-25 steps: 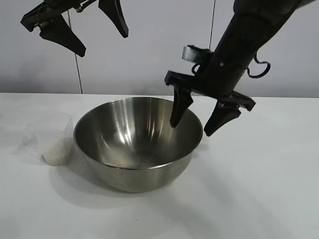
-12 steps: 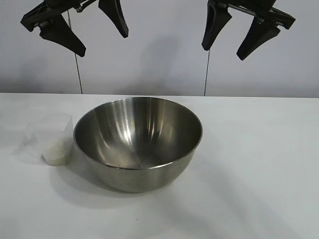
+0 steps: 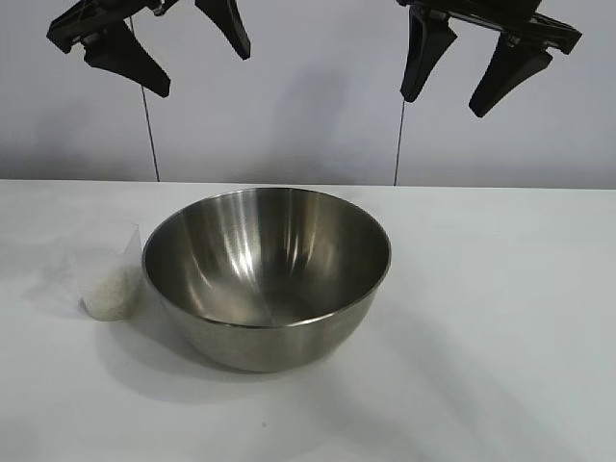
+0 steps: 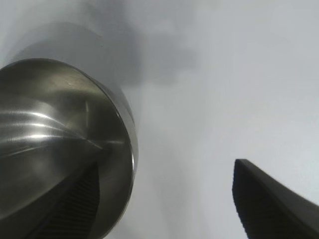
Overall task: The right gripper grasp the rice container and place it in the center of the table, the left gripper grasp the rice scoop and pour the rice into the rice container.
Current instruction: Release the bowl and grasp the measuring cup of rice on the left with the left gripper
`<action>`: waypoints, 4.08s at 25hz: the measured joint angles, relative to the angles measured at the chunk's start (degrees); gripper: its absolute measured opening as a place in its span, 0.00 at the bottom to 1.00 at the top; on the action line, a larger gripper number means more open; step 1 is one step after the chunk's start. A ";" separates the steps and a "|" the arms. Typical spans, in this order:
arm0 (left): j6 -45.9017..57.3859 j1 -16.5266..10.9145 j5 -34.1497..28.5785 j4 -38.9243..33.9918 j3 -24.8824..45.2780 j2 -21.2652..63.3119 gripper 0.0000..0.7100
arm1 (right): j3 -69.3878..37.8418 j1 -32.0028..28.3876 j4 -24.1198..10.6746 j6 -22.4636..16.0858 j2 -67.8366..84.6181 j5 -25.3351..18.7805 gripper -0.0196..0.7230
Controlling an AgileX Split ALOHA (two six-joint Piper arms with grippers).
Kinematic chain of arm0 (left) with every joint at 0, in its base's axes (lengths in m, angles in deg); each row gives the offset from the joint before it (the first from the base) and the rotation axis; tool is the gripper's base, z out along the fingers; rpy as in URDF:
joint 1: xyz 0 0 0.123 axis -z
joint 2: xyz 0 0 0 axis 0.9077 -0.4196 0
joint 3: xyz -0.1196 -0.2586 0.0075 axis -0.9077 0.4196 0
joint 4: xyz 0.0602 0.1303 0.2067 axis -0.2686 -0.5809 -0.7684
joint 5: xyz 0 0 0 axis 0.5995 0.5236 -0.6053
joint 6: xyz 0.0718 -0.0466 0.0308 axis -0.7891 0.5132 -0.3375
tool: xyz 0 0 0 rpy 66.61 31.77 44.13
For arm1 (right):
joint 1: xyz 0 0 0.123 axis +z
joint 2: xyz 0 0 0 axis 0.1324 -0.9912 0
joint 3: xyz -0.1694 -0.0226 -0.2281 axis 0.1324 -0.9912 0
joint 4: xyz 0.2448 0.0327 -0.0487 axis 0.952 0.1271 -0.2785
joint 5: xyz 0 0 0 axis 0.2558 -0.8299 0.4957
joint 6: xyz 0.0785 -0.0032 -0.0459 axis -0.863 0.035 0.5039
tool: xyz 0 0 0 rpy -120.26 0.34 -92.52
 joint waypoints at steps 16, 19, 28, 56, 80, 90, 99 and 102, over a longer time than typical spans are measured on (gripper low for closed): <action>2.11 -0.07 -5.20 -7.05 0.00 0.00 0.84 | 0.00 0.00 0.00 0.00 0.07 0.00 0.72; 1.95 -0.75 -4.65 -9.18 0.05 0.88 0.84 | 0.00 0.00 0.00 0.00 0.07 0.00 0.72; 1.93 -1.32 21.20 -18.28 27.15 19.07 0.77 | 0.00 0.00 0.00 0.00 0.07 0.00 0.72; -8.10 -1.32 108.72 -4.75 78.79 -8.38 0.65 | 0.00 0.00 0.00 0.00 0.07 0.01 0.72; -7.27 -11.78 109.82 -16.64 67.78 -15.23 0.64 | 0.00 0.00 0.00 0.00 0.07 1.45 0.72; -5.91 -12.05 109.82 -19.41 64.78 -15.30 0.64 | 0.00 0.00 0.00 0.00 0.07 1.56 0.72; -5.89 -12.05 109.82 -19.63 63.97 -15.41 0.56 | 0.00 0.00 0.05 0.00 0.07 1.99 0.72; -5.89 -12.05 109.76 -20.33 63.97 -15.41 0.27 | 0.00 0.00 0.05 0.00 0.07 2.20 0.72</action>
